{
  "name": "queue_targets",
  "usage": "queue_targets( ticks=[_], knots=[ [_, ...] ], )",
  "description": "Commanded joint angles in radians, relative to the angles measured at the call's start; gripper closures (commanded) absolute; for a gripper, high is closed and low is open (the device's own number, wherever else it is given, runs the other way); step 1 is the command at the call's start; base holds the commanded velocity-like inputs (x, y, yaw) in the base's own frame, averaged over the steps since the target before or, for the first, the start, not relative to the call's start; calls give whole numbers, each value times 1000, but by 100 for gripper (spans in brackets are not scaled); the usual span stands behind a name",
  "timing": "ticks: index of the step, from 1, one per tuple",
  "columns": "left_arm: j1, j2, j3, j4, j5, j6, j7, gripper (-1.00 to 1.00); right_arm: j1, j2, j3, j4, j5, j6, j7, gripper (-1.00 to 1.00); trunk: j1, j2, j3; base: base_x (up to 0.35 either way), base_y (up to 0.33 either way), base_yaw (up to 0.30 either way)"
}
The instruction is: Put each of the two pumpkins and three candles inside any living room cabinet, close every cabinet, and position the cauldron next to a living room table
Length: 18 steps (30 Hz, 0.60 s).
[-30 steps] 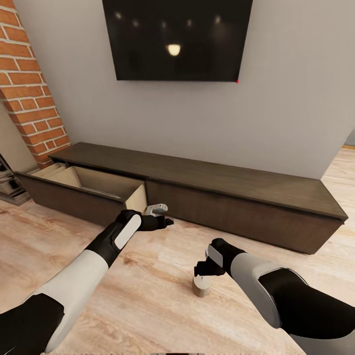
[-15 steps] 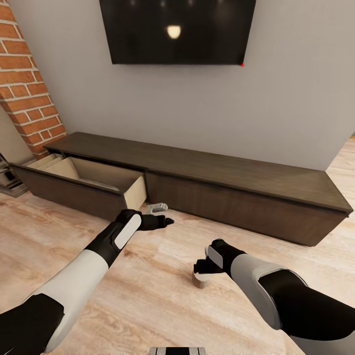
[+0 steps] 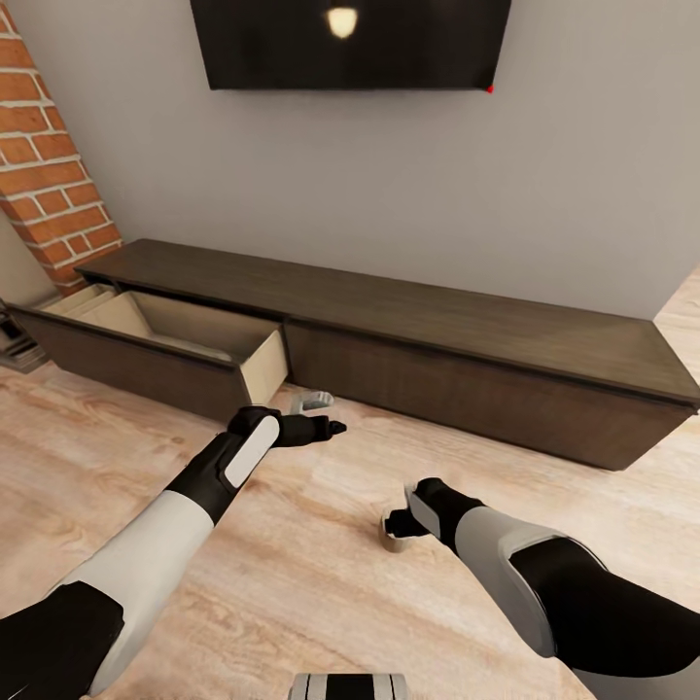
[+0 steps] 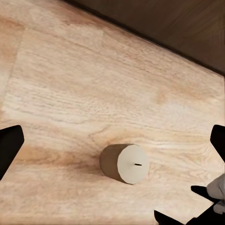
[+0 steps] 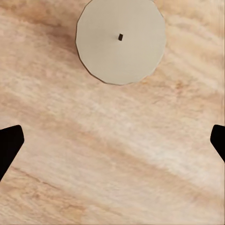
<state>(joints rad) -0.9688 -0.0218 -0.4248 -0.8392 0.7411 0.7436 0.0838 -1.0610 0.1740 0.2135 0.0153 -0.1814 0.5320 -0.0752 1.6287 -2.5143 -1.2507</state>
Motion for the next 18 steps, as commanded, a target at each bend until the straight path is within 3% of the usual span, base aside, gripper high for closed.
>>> queue_targets(
  ticks=[1,12,18],
  knots=[
    [-1,0,-2,-1,11,2,9,-100,-1,1,6,2,6,-17,-4,-100,0,-1,-5,0,0,0],
    [-1,0,-3,-1,11,-1,12,-100,-1,1,6,3,25,-72,-3,-100,1,-1,-9,3,0,0],
    [-1,0,-3,0,10,-1,13,-100,-1,1,6,3,25,-73,-3,-100,1,-1,-9,224,0,0]
  ],
)
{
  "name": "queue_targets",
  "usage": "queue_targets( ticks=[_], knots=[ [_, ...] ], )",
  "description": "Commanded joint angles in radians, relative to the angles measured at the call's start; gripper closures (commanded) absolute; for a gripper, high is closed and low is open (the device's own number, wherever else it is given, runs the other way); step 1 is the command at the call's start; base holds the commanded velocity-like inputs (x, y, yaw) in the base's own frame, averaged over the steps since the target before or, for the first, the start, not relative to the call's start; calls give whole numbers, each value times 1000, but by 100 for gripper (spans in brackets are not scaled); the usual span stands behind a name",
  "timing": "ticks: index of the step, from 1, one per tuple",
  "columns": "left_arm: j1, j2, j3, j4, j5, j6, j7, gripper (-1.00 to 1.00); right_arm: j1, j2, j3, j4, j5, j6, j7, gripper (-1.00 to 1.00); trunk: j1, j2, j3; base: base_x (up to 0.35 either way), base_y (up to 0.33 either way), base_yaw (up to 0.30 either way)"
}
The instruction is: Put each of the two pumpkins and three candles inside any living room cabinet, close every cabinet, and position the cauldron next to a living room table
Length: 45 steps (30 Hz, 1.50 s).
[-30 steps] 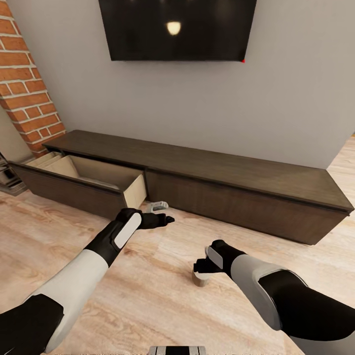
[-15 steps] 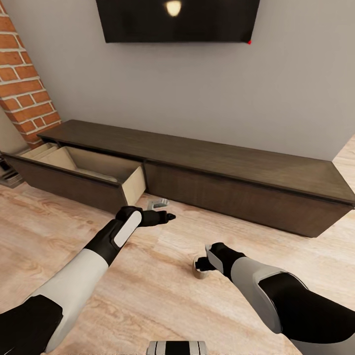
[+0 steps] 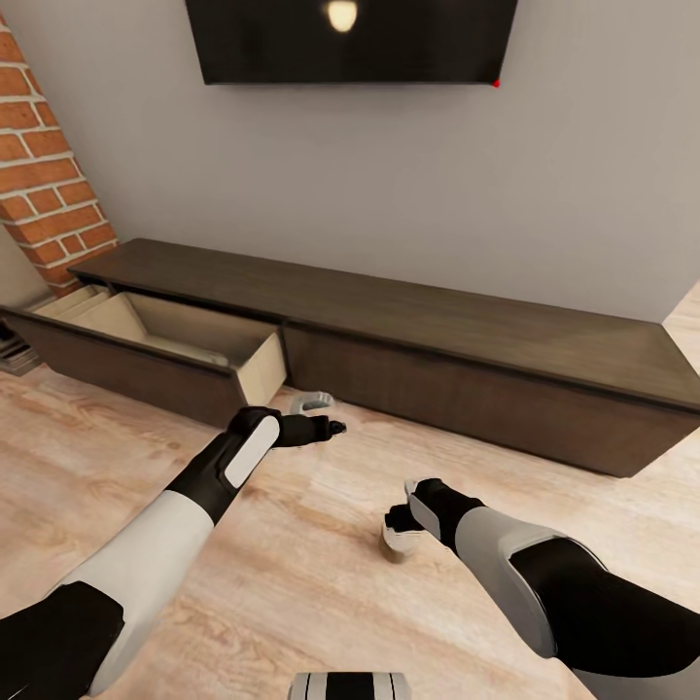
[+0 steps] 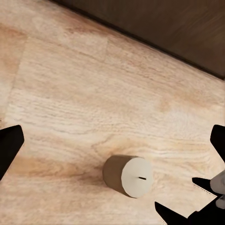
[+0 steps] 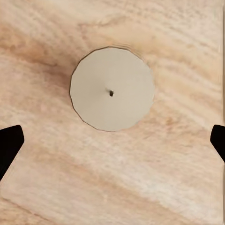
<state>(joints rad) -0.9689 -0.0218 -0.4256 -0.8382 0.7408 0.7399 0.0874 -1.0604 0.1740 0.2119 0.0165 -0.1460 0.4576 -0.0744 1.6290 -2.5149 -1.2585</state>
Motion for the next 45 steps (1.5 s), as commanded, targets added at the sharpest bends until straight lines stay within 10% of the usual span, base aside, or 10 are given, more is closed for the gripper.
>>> queue_targets(
  ticks=[1,14,45],
  knots=[
    [-1,0,-2,0,10,3,10,-100,-1,1,7,2,-11,1,-4,-100,0,0,-1,311,0,0],
    [-1,-1,-6,-2,10,3,3,-100,4,1,7,2,-10,0,-4,-100,0,0,-1,111,0,0],
    [-1,-1,-7,-6,11,7,-1,-100,7,1,8,0,-10,0,-4,-100,14,-8,-121,0,0,0]
  ],
)
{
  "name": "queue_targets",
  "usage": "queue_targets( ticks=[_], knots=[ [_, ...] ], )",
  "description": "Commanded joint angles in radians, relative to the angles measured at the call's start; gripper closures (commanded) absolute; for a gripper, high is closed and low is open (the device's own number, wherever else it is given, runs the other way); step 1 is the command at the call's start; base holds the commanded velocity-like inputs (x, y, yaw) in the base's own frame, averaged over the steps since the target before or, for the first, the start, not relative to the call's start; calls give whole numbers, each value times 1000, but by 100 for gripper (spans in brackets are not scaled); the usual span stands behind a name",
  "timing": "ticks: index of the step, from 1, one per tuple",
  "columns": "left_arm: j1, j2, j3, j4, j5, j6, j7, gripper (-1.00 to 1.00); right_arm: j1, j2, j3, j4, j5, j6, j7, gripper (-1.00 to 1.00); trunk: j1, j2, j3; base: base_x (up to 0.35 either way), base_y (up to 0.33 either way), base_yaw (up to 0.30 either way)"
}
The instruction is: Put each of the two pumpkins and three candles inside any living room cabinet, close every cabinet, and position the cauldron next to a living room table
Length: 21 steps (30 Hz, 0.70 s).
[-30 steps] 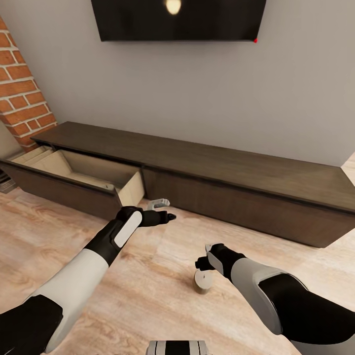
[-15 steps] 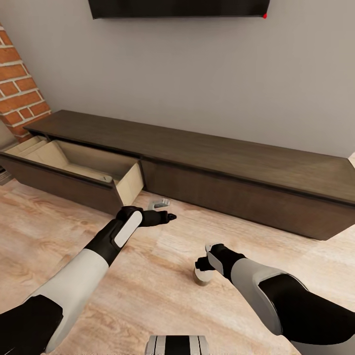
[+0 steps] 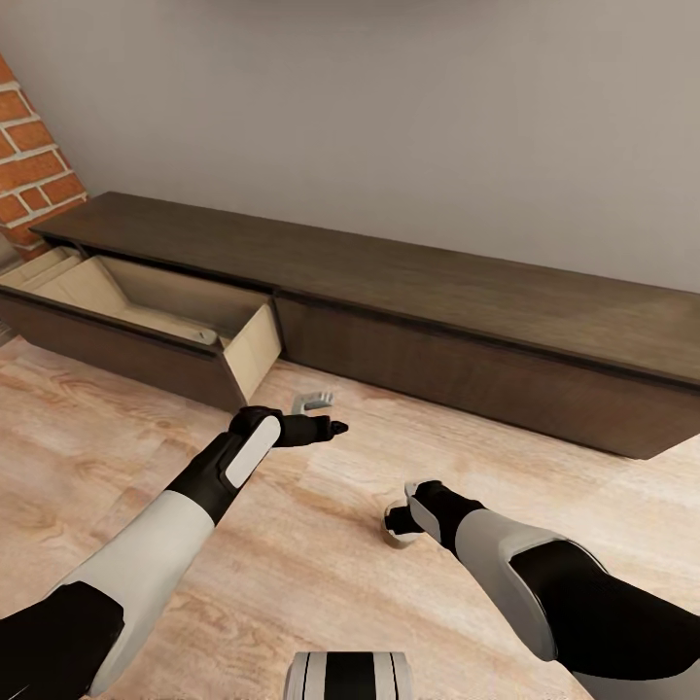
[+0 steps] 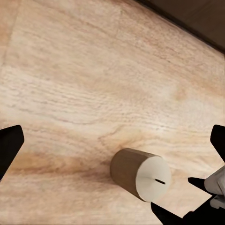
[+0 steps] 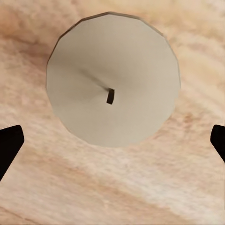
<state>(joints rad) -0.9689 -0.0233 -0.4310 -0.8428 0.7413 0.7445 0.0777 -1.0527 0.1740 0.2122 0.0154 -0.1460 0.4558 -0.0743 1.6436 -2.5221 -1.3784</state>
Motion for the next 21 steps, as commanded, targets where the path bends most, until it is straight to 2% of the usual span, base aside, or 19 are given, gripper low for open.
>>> queue_targets(
  ticks=[1,21],
  knots=[
    [-1,1,-2,-1,10,3,8,-100,-1,1,7,2,-10,1,-4,-100,0,-1,-5,0,0,0],
    [-1,1,0,0,10,2,9,-100,-1,1,7,2,-10,1,24,-100,9,-5,-78,0,0,0]
  ],
)
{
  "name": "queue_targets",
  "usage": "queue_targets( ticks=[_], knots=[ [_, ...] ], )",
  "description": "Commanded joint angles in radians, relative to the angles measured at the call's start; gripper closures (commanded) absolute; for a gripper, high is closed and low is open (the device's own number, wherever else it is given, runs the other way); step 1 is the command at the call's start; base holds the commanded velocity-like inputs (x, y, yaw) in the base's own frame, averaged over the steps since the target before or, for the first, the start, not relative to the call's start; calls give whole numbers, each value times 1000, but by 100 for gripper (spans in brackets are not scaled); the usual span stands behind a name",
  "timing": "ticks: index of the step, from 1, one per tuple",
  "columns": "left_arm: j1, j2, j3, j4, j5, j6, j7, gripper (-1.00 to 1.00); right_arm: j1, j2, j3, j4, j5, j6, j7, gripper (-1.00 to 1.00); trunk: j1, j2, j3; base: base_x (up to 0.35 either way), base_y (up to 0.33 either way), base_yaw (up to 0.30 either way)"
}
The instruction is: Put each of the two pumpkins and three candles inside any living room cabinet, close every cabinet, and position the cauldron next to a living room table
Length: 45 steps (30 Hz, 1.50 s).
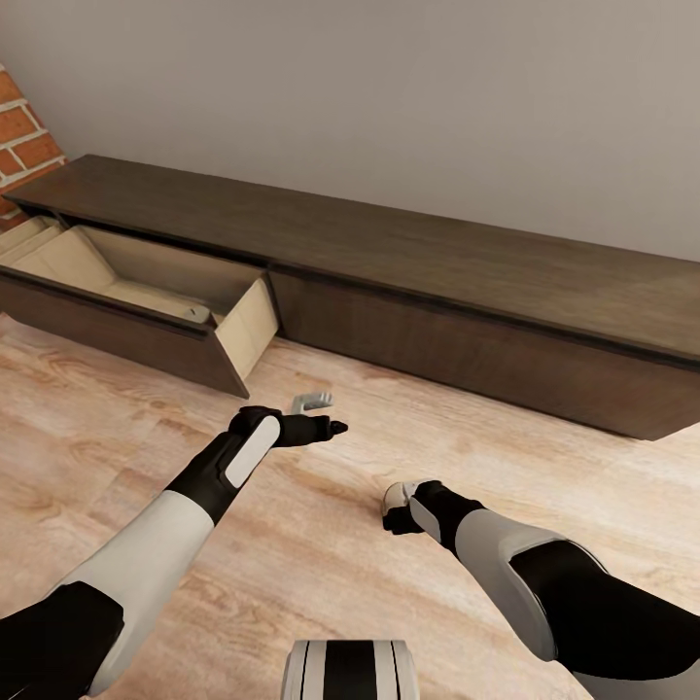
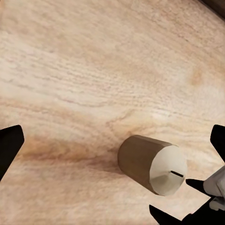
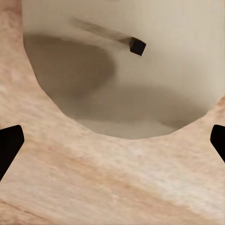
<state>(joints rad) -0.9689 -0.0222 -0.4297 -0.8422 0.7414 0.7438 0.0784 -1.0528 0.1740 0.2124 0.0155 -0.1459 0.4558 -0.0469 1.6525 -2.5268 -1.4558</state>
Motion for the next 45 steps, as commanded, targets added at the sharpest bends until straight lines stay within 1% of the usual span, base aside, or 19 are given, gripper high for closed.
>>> queue_targets(
  ticks=[1,19,30,42,45],
  knots=[
    [-1,0,-2,-1,10,2,8,-100,-1,0,7,2,-11,1,-4,-100,0,0,-1,0,0,0],
    [-1,1,-1,2,10,-1,17,-100,-1,0,8,2,-11,1,-4,-100,0,0,-1,0,0,0],
    [-1,0,-1,4,10,-1,19,-100,-1,0,8,2,-11,1,-4,-100,0,0,-1,60,0,0],
    [-1,0,-2,5,10,3,12,-100,7,0,8,2,-11,1,-4,-100,5,-3,-47,0,0,0],
    [-1,0,-1,5,10,3,11,-100,9,0,8,1,-11,1,-4,-100,5,-3,-47,0,0,0]
  ],
)
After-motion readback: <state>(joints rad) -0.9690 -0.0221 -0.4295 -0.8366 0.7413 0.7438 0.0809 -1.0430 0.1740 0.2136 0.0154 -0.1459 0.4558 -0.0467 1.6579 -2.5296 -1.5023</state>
